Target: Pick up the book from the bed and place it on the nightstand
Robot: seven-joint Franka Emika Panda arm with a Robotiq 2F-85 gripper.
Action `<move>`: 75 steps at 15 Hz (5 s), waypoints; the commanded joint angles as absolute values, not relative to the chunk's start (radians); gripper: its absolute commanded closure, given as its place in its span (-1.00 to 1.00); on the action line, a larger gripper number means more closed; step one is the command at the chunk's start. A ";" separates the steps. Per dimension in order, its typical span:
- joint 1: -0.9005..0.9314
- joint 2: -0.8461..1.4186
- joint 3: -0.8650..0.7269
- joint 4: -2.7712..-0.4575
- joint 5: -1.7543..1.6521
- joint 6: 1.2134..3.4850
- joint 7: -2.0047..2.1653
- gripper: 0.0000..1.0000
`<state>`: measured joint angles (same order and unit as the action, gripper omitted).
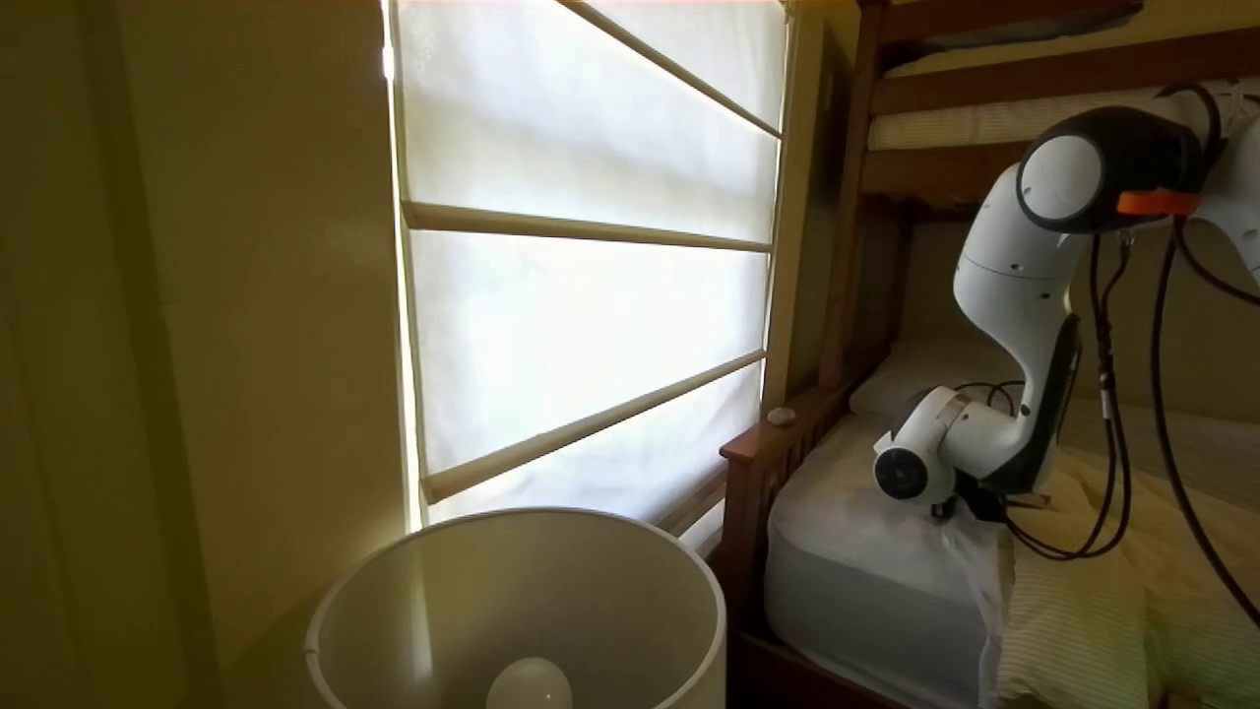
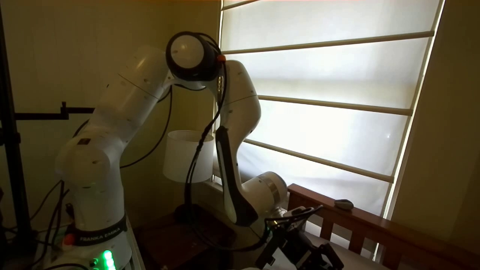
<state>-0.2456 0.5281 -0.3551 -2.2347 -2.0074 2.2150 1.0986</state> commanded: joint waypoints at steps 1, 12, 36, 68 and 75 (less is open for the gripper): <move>-0.327 0.451 -0.291 -2.295 -2.237 2.217 1.232 0.51; -0.461 0.294 -0.227 -2.395 -2.252 2.528 1.226 0.87; -0.495 0.154 -0.171 -2.262 -2.456 3.030 1.338 0.87; -0.239 0.195 -0.413 -2.357 -1.810 2.936 0.708 -1.00; -0.249 0.164 -0.427 -2.410 -1.872 2.765 0.752 -1.00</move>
